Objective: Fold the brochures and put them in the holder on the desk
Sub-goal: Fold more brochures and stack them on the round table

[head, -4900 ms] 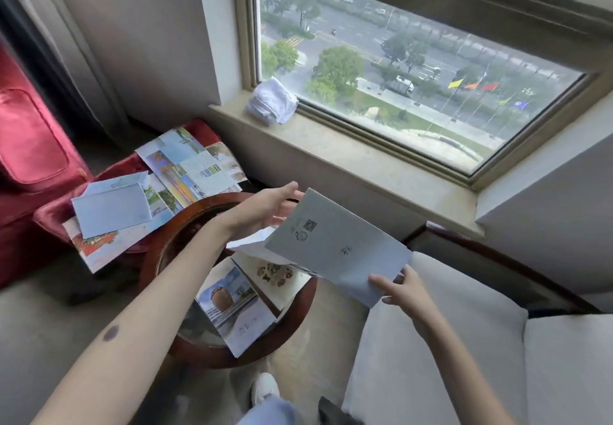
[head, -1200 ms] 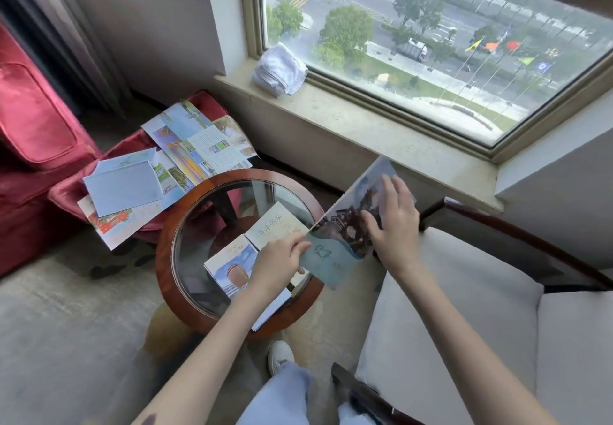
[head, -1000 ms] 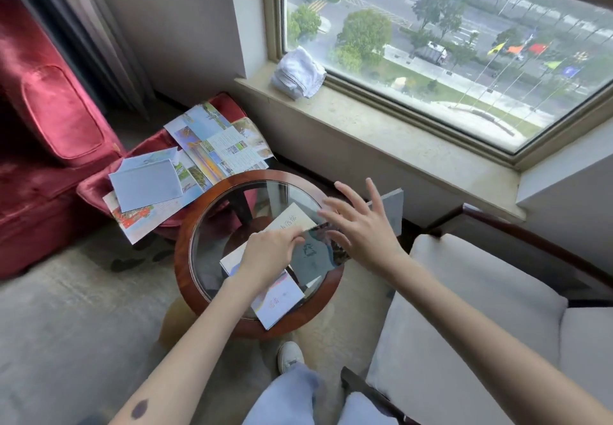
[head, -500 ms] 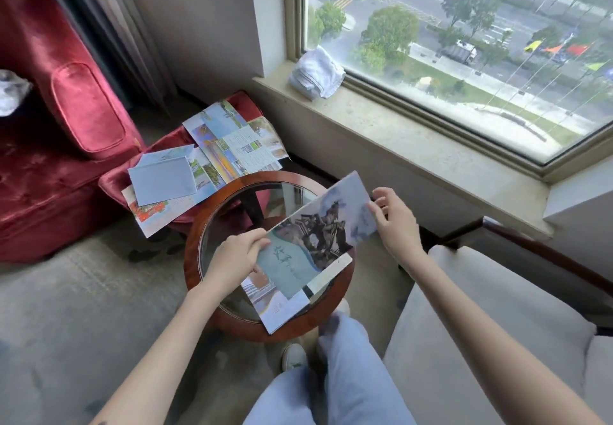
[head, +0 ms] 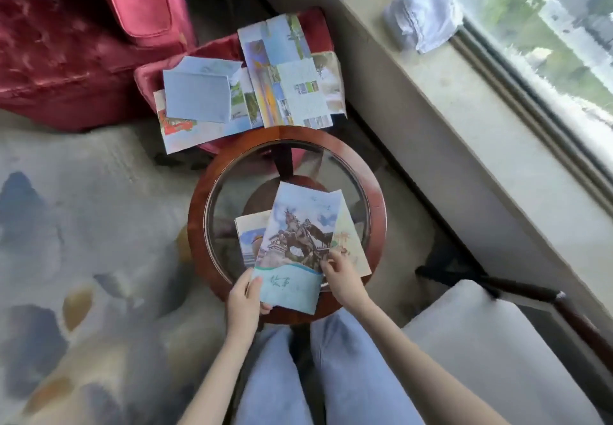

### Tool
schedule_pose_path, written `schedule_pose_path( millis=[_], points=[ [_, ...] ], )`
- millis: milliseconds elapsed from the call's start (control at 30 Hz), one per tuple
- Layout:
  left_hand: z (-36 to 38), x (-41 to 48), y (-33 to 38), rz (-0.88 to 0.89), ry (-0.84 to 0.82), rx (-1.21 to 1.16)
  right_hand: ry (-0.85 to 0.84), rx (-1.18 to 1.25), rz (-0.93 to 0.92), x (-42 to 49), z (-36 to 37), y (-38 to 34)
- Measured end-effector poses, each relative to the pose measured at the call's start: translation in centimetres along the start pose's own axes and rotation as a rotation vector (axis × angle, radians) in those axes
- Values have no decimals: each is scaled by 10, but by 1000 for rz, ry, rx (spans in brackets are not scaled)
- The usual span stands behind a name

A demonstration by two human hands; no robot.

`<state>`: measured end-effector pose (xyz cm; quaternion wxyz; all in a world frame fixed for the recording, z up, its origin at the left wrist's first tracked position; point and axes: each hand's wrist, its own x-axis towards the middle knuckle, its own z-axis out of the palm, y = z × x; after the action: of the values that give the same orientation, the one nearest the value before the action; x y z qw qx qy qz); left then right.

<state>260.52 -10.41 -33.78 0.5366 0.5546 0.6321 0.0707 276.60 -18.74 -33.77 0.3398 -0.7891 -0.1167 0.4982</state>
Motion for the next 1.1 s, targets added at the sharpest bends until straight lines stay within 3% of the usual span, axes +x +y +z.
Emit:
schedule_pose_path(
  millis=[167, 333, 800, 1100],
  points=[
    [20, 8, -66, -144, 118, 157, -71, -349, -43, 38, 32, 34],
    [35, 33, -90, -156, 261, 378, -72, -602, -101, 82, 50, 43],
    [43, 51, -112, -188, 377, 294, -150, -1040, -224, 107, 75, 44],
    [45, 54, -113, -150, 341, 280, -130, -1115, -216, 108, 81, 44]
  ],
)
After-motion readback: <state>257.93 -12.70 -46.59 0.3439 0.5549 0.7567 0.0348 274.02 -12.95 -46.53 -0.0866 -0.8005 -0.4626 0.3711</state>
